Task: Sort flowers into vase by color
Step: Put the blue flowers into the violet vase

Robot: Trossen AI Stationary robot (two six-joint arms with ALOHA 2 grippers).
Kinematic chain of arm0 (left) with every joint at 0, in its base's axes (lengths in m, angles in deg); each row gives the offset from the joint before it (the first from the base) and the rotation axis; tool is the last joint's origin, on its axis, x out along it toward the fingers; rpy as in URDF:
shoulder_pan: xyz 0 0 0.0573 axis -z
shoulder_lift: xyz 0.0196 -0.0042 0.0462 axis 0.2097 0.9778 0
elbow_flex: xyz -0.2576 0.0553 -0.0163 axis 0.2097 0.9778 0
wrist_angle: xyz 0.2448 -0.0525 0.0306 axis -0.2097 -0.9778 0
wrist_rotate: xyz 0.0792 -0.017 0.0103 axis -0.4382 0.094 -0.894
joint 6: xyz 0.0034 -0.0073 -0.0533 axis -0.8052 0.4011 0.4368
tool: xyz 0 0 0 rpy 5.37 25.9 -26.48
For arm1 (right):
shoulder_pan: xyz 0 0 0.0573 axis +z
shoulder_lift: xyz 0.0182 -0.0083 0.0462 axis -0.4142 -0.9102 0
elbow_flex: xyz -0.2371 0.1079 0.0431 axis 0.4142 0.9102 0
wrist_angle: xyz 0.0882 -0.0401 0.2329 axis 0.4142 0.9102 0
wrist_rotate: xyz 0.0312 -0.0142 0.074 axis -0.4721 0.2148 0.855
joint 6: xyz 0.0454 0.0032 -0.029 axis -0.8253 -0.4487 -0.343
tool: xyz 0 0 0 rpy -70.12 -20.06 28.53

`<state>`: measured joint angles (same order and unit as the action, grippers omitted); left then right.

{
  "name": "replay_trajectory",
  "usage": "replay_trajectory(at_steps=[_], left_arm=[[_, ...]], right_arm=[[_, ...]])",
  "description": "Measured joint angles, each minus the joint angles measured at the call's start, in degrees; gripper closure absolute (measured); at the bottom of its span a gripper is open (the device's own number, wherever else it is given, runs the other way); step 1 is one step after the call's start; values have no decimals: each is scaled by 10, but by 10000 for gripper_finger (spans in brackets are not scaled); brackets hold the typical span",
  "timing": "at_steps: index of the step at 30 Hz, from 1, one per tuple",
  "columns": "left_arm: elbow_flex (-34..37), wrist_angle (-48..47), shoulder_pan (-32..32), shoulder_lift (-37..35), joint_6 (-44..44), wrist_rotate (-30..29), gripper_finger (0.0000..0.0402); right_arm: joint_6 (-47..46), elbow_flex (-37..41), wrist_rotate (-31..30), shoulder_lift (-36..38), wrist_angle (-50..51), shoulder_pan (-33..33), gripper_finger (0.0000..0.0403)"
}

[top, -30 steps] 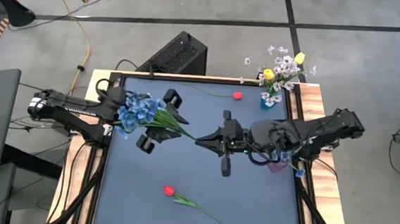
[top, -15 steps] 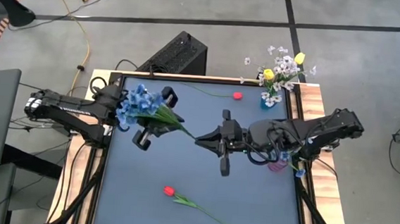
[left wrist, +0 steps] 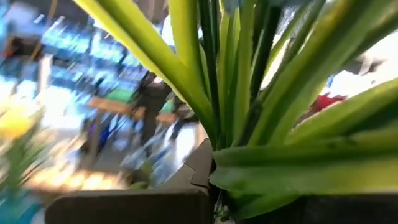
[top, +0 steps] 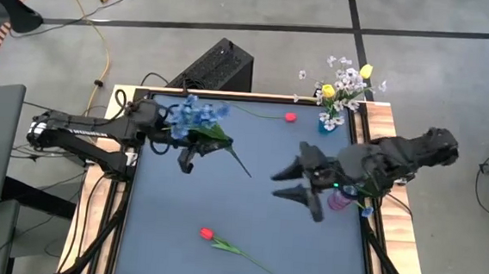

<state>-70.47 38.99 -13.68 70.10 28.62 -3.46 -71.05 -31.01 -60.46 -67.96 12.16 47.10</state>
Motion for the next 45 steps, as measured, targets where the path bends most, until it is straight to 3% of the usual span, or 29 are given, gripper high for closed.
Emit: replay_trajectory(at_steps=[4, 8, 15, 21, 25, 28, 37, 45], left_arm=[[0, -75, -16, 7, -15, -31, 390], [0, -73, -21, 54, -39, -47, 390], [0, 48, -40, 194, -66, -26, 390], [-4, 253, -70, 325, -27, -19, 390], [-44, 329, -77, 405, 22, -6, 390], [-98, 334, -78, 452, 43, 9, 390], [-309, 321, -54, 595, 68, 99, 390], [-450, 269, -25, 675, 35, 107, 391]], right_arm=[[-122, 0, -13, 25, 114, 46, 189], [-265, 0, -35, 37, 224, 109, 198], [-420, 1, -36, 21, 260, 220, 218], [-589, 2, -48, 11, 297, 288, 244], [-603, 2, -121, 12, 291, 316, 257], [-612, 2, -154, 18, 295, 328, 264], [-620, 2, -168, 21, 273, 329, 282], [-597, 2, -168, 21, 251, 329, 285]])
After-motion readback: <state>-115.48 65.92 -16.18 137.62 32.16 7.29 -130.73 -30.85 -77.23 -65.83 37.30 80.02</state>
